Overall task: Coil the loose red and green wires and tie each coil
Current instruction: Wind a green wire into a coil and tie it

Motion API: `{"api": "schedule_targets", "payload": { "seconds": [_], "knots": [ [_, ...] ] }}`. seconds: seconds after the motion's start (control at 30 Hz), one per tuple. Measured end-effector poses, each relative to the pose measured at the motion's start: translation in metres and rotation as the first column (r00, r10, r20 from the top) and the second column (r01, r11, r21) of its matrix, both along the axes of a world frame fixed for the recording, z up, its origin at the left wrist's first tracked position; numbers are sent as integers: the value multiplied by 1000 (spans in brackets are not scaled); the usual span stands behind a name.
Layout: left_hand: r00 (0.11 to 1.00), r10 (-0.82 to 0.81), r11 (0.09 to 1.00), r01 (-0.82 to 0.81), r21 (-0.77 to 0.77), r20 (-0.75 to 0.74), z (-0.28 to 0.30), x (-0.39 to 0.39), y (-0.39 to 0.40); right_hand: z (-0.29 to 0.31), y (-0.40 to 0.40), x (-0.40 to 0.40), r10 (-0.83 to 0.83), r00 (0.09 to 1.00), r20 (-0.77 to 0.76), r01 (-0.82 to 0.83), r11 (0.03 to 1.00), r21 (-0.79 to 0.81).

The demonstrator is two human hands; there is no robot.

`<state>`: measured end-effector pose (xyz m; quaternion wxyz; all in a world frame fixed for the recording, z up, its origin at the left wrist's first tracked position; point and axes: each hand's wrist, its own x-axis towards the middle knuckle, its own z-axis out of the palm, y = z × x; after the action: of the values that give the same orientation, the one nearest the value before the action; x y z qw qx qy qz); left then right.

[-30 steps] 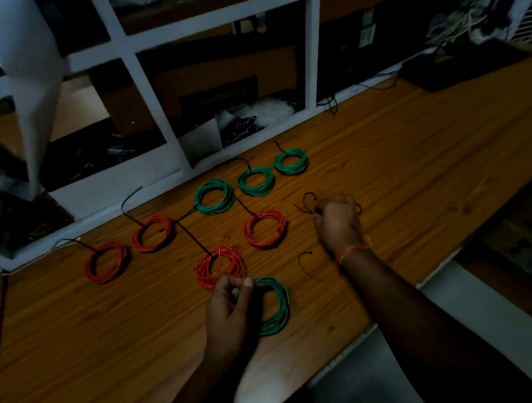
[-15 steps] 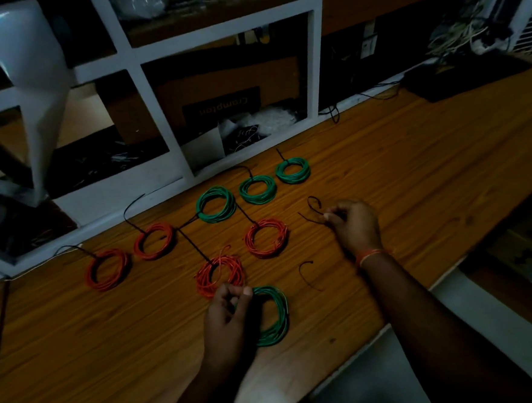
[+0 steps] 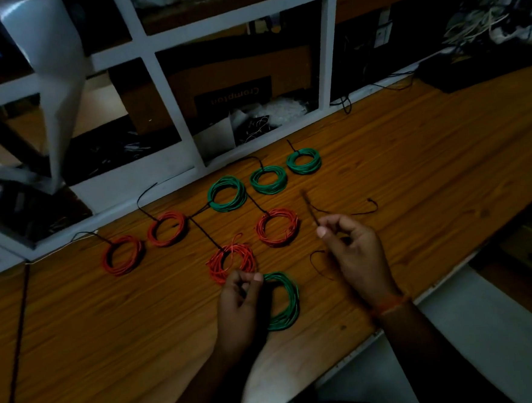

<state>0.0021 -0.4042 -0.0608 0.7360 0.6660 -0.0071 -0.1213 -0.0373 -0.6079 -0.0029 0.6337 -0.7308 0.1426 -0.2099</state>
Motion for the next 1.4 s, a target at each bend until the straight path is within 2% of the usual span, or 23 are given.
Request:
{"api": "schedule_targets", "payload": {
  "seconds": [0.07,0.13,0.2,0.27,0.37,0.43,0.6,0.67,0.73,0.87,0.97,1.0,1.07,1.13,1.17,1.4],
  "knots": [
    [1000,10,1000,-10,5,0,-2,2,-1,0,10,-16,91,996,0,-89,985,-149],
    [999,33,999,-33,-3,-14,-2,2,0,-3,16,-30,181,983,-10,-173,922,-347],
    [999,32,999,-32,-12,-21,-4,3,0,-7,21,-42,271,958,-97,-283,826,-487],
    [999,35,999,-35,-19,-14,-4,3,1,-14,26,-48,290,932,-216,-361,700,-617],
    [1000,23,1000,-23,-12,1,-2,3,1,-22,36,-45,263,940,-219,-329,518,-789],
    [1000,27,1000,-27,-12,4,-2,2,1,-21,47,-39,245,954,-174,-274,475,-836],
    [999,32,999,-32,-6,13,-5,2,2,-8,67,-33,147,989,-24,-89,457,-885],
    [999,28,998,-29,48,35,-4,3,2,-1,73,-36,113,993,-18,-68,456,-887],
    [1000,6,1000,-7,26,29,-5,2,2,-2,77,-37,37,998,-49,-60,454,-889],
    [998,-51,999,51,-13,29,-5,0,3,-28,73,-20,-23,989,-143,-105,568,-817],
    [998,-50,992,47,-116,-27,-4,0,2,-49,73,-14,-5,986,-167,-127,628,-768],
    [997,-59,989,52,-139,-48,-3,1,2,-49,74,-15,-1,992,-129,-101,616,-781],
    [994,-79,983,66,-170,-70,0,2,1,-46,75,-19,27,999,42,21,537,-844],
    [991,-96,982,79,-174,-91,-1,5,0,-45,75,-23,71,973,218,164,452,-877],
    [990,-102,983,85,-162,-98,0,6,1,-45,75,-23,82,963,258,197,440,-876],
    [988,-152,973,149,-176,-6,-1,6,3,-50,73,-26,99,944,316,233,479,-846]
  ]
}}
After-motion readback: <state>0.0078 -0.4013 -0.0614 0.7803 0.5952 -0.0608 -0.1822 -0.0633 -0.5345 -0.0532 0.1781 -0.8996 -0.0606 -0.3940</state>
